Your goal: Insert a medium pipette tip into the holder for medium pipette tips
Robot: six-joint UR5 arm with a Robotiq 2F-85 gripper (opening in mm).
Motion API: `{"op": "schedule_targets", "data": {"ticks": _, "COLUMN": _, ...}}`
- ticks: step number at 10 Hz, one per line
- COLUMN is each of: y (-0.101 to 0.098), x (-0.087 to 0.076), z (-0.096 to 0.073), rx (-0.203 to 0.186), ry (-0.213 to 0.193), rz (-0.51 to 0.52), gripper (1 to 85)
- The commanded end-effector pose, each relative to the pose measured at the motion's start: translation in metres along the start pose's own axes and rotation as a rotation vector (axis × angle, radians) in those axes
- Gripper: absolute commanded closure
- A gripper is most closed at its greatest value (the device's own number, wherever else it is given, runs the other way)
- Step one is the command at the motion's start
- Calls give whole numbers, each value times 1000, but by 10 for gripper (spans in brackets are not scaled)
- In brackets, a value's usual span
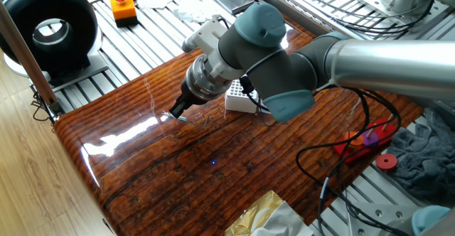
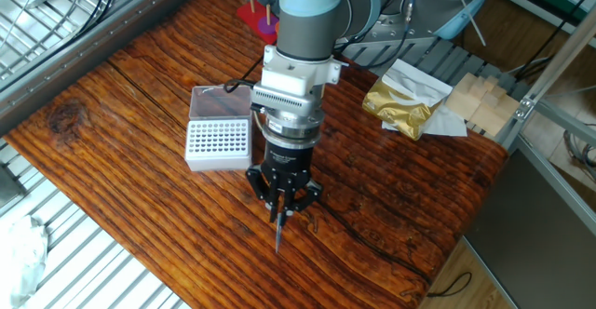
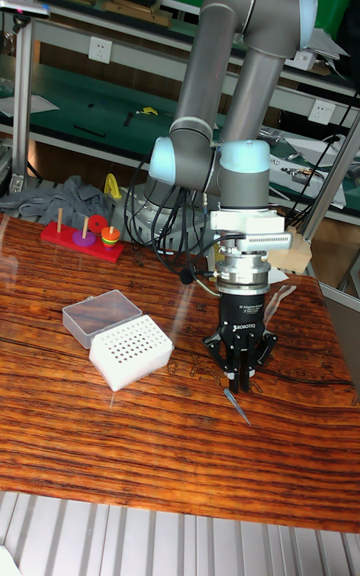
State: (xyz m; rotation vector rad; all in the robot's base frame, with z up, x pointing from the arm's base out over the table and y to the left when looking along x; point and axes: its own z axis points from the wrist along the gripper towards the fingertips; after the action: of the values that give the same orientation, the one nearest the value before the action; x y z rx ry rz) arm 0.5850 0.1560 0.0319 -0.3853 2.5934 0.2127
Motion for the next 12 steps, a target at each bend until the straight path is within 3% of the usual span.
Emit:
{"op": "schedule_targets", "data": {"ticks": 1, "y": -3, "x": -2, "z": -1, "rx": 1, "ry": -3, "rz": 26, "gripper": 640}}
{"op": "schedule_targets", "data": {"ticks": 5, "y": -6, "x": -1, "z": 2, "rx": 9, "ry": 3, "rz": 21, "gripper": 650}}
{"op": "schedule_targets", "data": {"ticks": 8, "y": 1, "x": 3, "z": 14, "rx": -32, "ry": 31, "rz": 74, "gripper": 667}}
{"op": "schedule_targets", "data": {"ticks": 10, "y": 0, "x": 4, "z": 13, "rx": -30, "ry": 31, "rz": 60, "gripper": 660}}
{"op": "schedule_targets", "data": {"ticks": 12, "y": -2, "x": -4, "z": 9, "rx": -32, "ry": -12, "rz": 39, "gripper": 647}}
